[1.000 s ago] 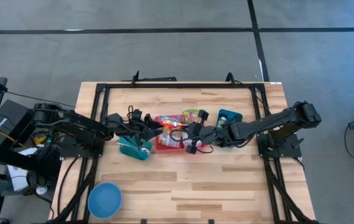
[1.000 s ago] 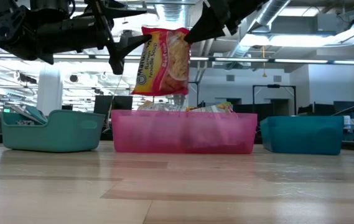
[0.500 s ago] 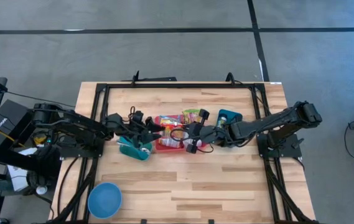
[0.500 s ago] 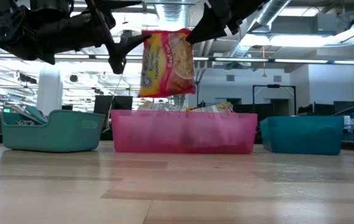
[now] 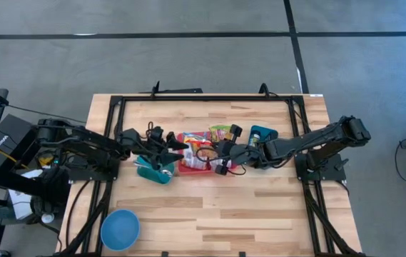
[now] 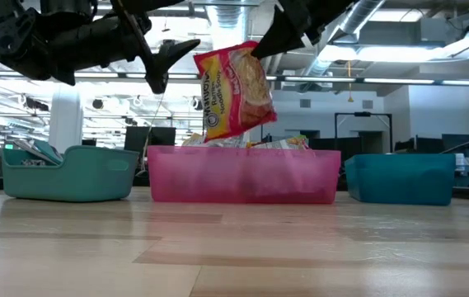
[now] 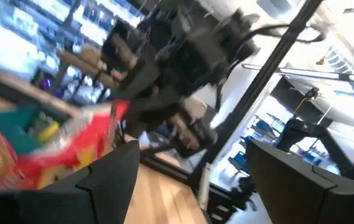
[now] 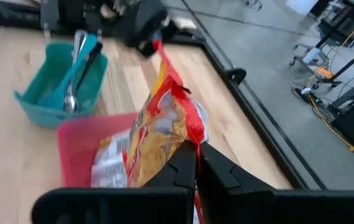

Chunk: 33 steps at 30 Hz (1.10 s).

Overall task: Pick & Place Food Item
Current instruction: Put the orange noodle pack into the red bin

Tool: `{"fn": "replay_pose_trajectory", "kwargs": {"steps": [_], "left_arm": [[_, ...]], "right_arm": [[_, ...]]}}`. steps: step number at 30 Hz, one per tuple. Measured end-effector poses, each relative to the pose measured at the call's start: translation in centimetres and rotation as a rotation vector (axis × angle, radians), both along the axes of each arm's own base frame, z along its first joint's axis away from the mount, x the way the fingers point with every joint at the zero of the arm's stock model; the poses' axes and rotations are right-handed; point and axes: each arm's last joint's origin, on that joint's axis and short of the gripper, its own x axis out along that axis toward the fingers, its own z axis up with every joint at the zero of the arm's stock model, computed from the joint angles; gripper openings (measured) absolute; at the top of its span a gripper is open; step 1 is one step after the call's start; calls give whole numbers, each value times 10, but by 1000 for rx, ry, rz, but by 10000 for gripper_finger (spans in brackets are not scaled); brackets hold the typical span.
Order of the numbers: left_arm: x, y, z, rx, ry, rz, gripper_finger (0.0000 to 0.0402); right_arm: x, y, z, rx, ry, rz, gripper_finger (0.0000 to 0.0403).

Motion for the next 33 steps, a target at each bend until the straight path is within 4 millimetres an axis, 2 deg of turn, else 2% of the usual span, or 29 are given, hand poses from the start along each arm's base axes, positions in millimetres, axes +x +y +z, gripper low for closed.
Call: {"fn": "replay_pose_trajectory", "kwargs": {"steps": [6, 13, 22, 33], "left_arm": [[-8, 4, 16, 153, -99, 62, 290], [-22, 4, 37, 321, -213, 124, 289], [-25, 5, 41, 433, -239, 212, 289], [-24, 6, 38, 433, -198, 257, 290]], "right_arm": [[-13, 3, 11, 18, 0, 9, 0], [-22, 16, 22, 69, -40, 77, 0], [-6, 23, 4, 90, -21, 121, 0], [3, 21, 1, 119, -66, 150, 0]]}}
